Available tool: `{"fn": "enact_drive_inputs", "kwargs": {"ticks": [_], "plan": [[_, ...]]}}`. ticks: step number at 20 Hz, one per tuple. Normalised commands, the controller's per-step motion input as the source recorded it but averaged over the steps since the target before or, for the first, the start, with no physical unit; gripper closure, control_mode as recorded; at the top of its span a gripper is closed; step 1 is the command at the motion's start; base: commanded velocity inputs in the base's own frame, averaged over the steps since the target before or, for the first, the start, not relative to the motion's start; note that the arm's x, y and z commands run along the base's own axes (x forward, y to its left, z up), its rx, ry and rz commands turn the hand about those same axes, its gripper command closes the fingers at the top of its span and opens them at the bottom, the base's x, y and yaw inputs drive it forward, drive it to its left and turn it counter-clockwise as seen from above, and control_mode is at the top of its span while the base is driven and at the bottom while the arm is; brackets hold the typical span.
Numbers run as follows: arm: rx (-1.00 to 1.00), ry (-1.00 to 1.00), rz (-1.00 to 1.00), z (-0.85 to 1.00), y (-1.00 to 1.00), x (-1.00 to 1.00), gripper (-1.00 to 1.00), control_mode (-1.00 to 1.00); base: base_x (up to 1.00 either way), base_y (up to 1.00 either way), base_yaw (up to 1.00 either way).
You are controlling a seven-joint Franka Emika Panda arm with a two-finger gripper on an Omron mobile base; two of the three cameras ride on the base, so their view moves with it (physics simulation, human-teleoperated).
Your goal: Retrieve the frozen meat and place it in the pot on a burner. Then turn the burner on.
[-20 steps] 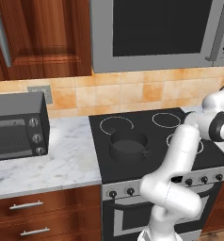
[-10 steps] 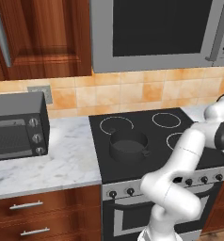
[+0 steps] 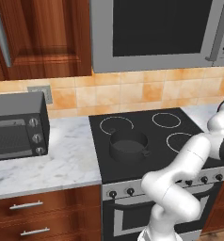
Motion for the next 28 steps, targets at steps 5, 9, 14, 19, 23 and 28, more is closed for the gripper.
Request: {"fn": "enact_drive_inputs", "kwargs": {"ticks": [5,9,14,19,23,28], "plan": [[0.01,0.07,0.0,-0.35,-0.06,0.01,-1.0,-1.0,0.0,0.0,0.0],[0.05,0.0,0.0,-0.24,0.0,0.01,-1.0,-1.0,0.0,0.0,0.0],[0.07,0.0,0.0,-0.25,0.0,0.0,-1.0,-1.0,0.0,0.0,0.0],[0.05,0.0,0.0,-0.19,0.0,0.0,-1.0,-1.0,0.0,0.0,0.0],[0.05,0.0,0.0,-0.18,0.0,0.0,-1.0,-1.0,0.0,0.0,0.0],[0.03,0.0,0.0,-0.09,0.0,0.0,1.0,-1.0,0.0,0.0,0.0]]}}
